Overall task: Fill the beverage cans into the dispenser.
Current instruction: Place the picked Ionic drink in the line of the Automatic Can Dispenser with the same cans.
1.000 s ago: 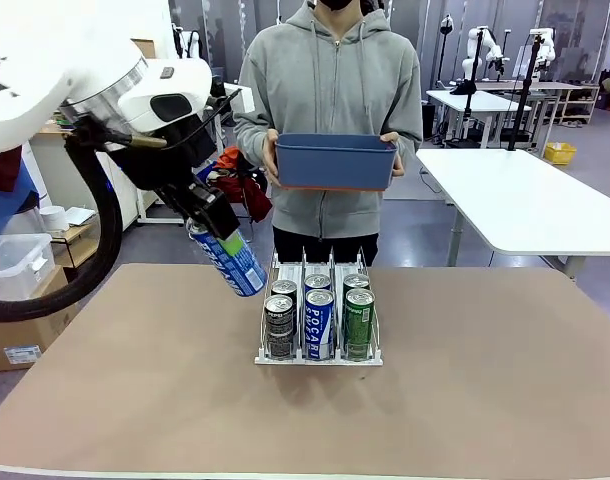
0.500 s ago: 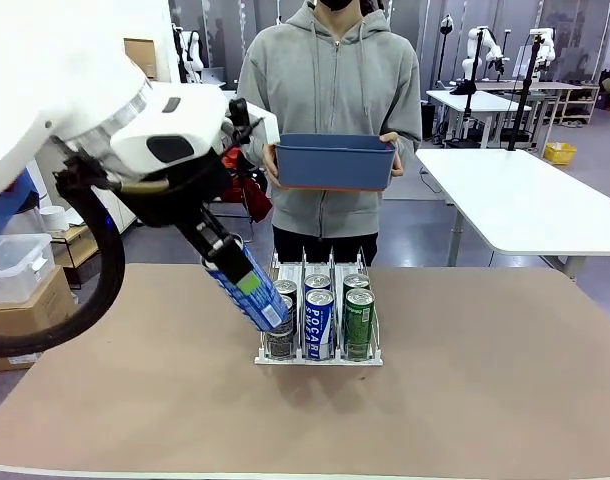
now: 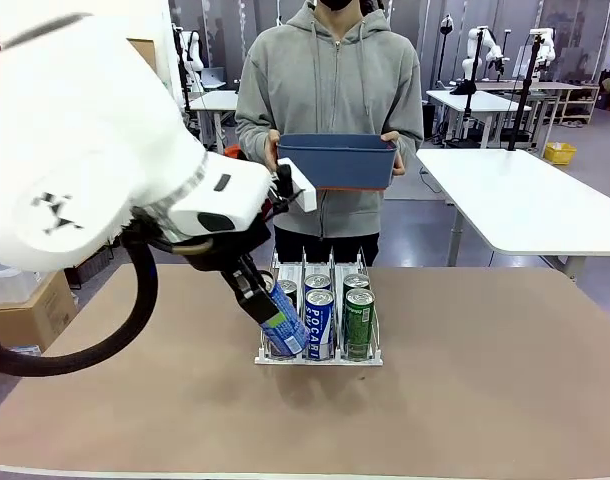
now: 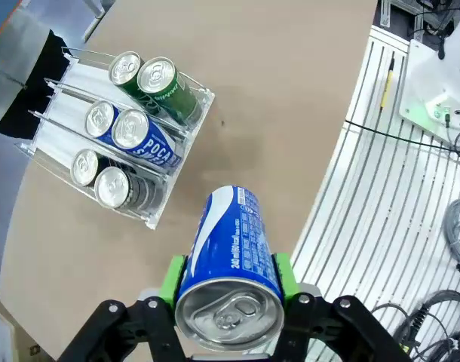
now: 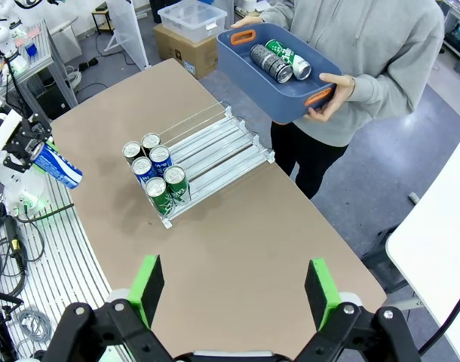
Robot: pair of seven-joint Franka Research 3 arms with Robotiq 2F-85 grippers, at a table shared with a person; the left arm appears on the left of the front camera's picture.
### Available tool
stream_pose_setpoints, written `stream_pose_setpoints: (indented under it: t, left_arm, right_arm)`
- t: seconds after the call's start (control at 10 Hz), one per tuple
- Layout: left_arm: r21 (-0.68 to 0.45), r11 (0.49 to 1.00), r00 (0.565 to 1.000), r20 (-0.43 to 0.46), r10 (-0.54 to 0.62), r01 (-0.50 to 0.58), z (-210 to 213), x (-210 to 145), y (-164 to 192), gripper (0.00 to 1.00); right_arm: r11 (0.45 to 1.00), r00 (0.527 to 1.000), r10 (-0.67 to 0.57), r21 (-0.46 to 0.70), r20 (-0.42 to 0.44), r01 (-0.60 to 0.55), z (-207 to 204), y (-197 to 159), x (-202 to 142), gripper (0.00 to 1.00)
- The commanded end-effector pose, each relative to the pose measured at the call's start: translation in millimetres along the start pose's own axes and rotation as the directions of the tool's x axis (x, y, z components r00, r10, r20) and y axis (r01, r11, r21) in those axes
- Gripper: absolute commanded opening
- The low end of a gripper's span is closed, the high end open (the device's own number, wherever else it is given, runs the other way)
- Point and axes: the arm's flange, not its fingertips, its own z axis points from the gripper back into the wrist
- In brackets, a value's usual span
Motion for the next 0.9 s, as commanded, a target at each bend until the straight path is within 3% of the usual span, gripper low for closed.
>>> stream_pose_setpoints:
  t: [0.0, 0.1, 0.5, 0.6, 0.8]
  left_arm:
    - [0.017, 1.0, 1.0, 0.009, -0.013, 0.013, -15.8, 10.0, 10.5, 0.57]
    - [0.0, 1.0, 1.0, 0.0, 0.0, 0.0, 0.0, 0.0, 0.0, 0.57]
    - [0.005, 1.0, 1.0, -0.011, -0.007, 0.007, -10.2, 1.6, 3.1, 0.57]
    - [0.082, 0.994, 0.997, -0.023, 0.076, -0.074, -18.3, 1.1, 10.2, 0.57]
    - [0.077, 0.986, 0.989, -0.006, 0.147, -0.146, -47.1, 21.0, 16.1, 0.57]
  right_arm:
    - [1.0, 1.0, 0.002, 0.004, 0.002, -0.002, -2.2, 1.7, -0.4, 1.0]
    - [1.0, 1.0, 0.002, 0.004, 0.002, -0.002, -2.2, 1.7, -0.4, 1.0]
    - [1.0, 1.0, 0.002, 0.004, 0.002, -0.002, -2.2, 1.7, -0.4, 1.0]
    - [1.0, 1.0, 0.002, 0.004, 0.002, -0.002, -2.2, 1.7, -0.4, 1.0]
    - [1.0, 1.0, 0.002, 0.004, 0.002, -0.002, -2.2, 1.7, -0.4, 1.0]
